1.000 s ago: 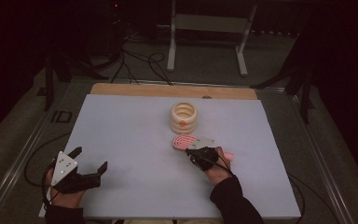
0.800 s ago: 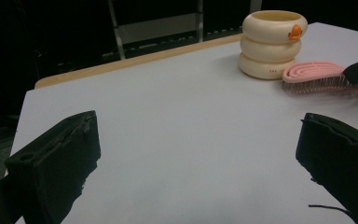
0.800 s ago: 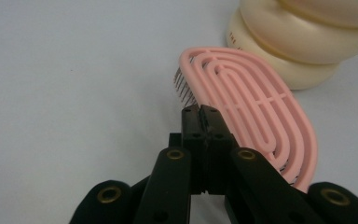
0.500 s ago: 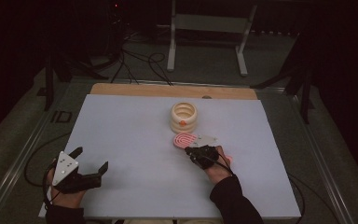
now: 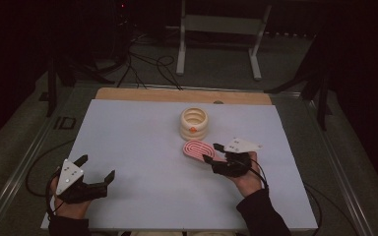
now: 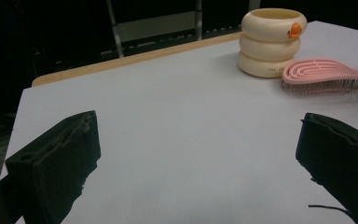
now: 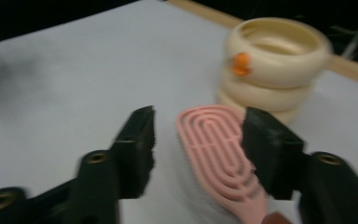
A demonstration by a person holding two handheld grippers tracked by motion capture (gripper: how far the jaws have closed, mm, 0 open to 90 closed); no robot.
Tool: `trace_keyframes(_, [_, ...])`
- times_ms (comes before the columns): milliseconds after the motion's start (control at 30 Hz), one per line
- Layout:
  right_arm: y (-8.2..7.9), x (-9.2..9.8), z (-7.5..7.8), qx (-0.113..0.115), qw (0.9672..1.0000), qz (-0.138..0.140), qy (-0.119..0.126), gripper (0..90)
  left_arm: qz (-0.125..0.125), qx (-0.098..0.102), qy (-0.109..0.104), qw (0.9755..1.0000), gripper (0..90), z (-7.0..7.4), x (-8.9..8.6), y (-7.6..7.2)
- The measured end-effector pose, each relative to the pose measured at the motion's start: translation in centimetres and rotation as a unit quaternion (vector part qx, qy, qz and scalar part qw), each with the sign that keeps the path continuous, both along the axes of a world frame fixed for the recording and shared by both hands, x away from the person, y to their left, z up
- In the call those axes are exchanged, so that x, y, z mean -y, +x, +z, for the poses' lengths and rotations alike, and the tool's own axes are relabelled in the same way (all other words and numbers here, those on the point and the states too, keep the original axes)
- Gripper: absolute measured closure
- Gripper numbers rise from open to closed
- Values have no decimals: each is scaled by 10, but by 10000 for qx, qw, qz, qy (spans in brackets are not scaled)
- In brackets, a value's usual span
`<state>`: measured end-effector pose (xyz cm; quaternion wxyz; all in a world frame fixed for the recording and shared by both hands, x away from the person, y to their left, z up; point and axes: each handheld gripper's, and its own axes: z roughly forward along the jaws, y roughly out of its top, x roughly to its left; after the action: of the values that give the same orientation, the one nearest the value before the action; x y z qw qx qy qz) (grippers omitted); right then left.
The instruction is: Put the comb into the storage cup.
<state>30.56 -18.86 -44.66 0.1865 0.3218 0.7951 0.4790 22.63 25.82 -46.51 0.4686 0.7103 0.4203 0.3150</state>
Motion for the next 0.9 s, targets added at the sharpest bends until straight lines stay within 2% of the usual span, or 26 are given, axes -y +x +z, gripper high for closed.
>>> trace_keyframes(100, [-7,17,4,127,9996,-257,84,284,-10,5,-18,10000,6,0,0,1])
trace_keyframes(167, [-11,29,5,193,9988,-397,228,226,-7,5,-29,10000,6,0,0,1])
trace_keyframes(300, [-13,34,6,209,9982,-468,298,191,-19,14,-48,10000,6,0,0,2])
trace_keyframes(333, [-20,53,4,244,9970,-596,431,138,-27,33,-75,10000,6,1,0,3])
trace_keyframes(367, [-24,60,2,288,9965,-626,483,124,-37,42,-84,9999,6,1,0,3])
trace_keyframes(467, [-27,65,1,329,9959,-664,516,120,-57,63,-119,9999,6,1,0,4])
trace_keyframes(500, [-35,77,-3,455,9945,-732,599,104,-68,75,-151,9998,6,1,0,4])
trace_keyframes(567, [-38,82,-6,490,9939,-786,596,103,-94,83,-168,9998,5,2,0,5])
trace_keyframes(733, [-43,89,-12,509,9923,-889,692,103,-142,145,-240,9995,5,2,0,5])
trace_keyframes(767, [-48,94,-20,468,9914,-961,756,102,-167,166,-252,9994,4,2,0,6])
trace_keyframes(900, [-50,97,-23,421,9914,-982,755,101,-188,166,-250,9994,4,1,0,8])
